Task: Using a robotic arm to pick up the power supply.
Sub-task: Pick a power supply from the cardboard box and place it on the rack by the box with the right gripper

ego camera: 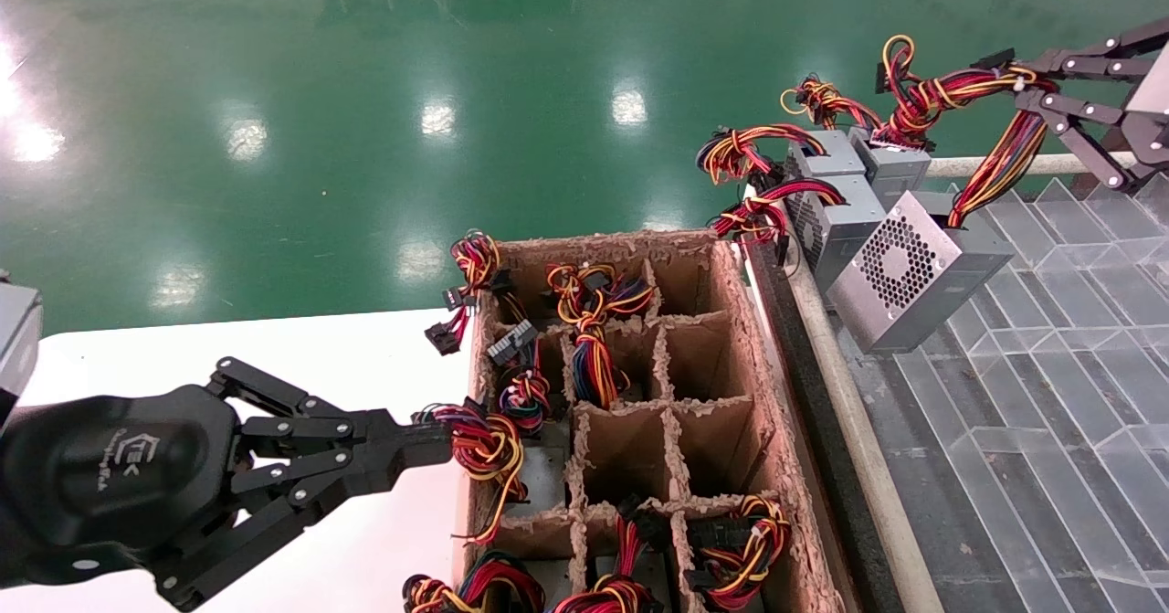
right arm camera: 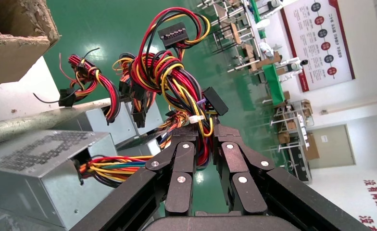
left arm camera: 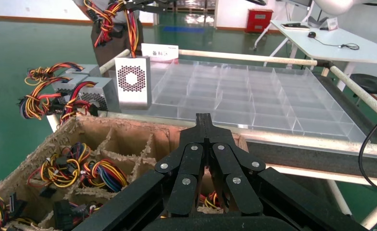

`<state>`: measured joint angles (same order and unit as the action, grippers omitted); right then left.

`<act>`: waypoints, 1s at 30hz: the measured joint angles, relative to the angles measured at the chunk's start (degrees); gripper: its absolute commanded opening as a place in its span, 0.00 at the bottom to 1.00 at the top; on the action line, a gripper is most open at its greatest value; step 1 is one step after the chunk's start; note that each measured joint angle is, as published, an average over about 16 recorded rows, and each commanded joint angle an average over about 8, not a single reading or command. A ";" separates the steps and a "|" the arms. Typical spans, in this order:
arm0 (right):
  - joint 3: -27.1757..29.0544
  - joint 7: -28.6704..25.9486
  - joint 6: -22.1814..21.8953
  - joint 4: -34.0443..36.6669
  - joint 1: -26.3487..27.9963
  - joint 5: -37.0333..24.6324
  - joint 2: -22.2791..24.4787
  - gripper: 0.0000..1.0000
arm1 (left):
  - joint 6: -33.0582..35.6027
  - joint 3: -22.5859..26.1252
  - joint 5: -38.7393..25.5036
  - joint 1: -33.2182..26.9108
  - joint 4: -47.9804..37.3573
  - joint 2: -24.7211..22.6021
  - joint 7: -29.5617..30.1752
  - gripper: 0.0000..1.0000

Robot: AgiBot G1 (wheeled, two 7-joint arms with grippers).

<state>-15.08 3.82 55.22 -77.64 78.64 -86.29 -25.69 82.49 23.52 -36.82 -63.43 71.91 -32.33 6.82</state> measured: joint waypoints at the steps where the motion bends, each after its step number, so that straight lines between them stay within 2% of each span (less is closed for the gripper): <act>1: -0.03 0.01 -0.13 0.01 -0.16 -0.02 -0.09 0.00 | 0.00 0.00 0.00 0.00 0.00 0.00 0.00 0.00; 14: -0.95 -0.48 -2.14 0.24 -1.94 -1.25 -2.20 0.00 | 0.00 0.00 0.00 0.00 0.00 0.00 0.00 0.00; 30: -3.09 -1.56 -5.11 1.45 -3.87 -3.22 -7.49 0.00 | 0.00 0.00 0.00 0.00 0.00 0.00 0.00 0.00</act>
<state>-18.17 2.26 50.12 -76.18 74.77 -89.50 -33.18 82.49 23.52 -36.82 -63.43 71.91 -32.33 6.82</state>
